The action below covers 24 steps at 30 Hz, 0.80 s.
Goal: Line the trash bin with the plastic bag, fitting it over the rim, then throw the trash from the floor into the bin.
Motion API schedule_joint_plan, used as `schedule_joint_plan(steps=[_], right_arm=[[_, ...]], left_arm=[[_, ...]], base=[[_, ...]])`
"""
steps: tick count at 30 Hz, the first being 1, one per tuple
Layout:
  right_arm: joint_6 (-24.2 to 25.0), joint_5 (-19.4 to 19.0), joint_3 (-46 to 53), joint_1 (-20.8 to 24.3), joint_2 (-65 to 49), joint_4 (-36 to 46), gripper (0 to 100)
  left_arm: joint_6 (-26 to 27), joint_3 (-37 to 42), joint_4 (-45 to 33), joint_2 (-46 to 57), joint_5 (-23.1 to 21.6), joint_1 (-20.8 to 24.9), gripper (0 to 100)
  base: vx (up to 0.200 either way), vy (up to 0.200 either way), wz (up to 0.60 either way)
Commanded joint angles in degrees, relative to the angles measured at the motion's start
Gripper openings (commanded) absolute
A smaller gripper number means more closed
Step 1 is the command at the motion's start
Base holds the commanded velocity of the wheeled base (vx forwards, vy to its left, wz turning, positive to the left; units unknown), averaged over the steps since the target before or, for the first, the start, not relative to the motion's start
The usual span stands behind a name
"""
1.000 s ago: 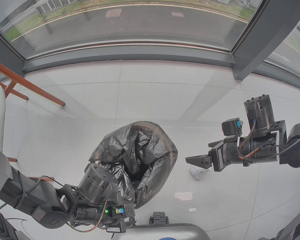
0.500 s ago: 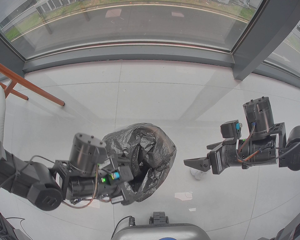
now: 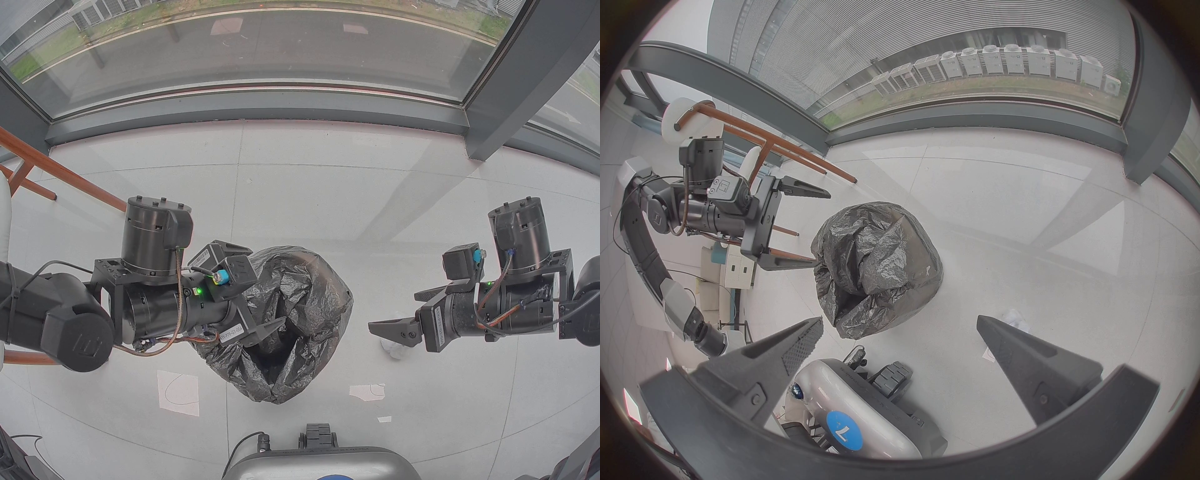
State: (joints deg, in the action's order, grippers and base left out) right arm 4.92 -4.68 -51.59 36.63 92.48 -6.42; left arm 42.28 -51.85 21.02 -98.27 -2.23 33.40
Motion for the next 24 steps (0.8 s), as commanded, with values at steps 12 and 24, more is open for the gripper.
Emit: schedule_joint_plan(steps=[12,24], right_arm=[[0.1,0.0,0.9,0.6,-1.4,-0.2,100],[1.1,1.1,2.4,1.4,-3.3,-0.2,100]], left_arm=[[8.6,-1.2,4.3,-5.9,-1.6,-8.8,100],[6.4,-9.3,10.1,-10.7,-2.3,-8.2,100]], base=[[0.0,0.0,0.0],[0.0,0.0,0.0]])
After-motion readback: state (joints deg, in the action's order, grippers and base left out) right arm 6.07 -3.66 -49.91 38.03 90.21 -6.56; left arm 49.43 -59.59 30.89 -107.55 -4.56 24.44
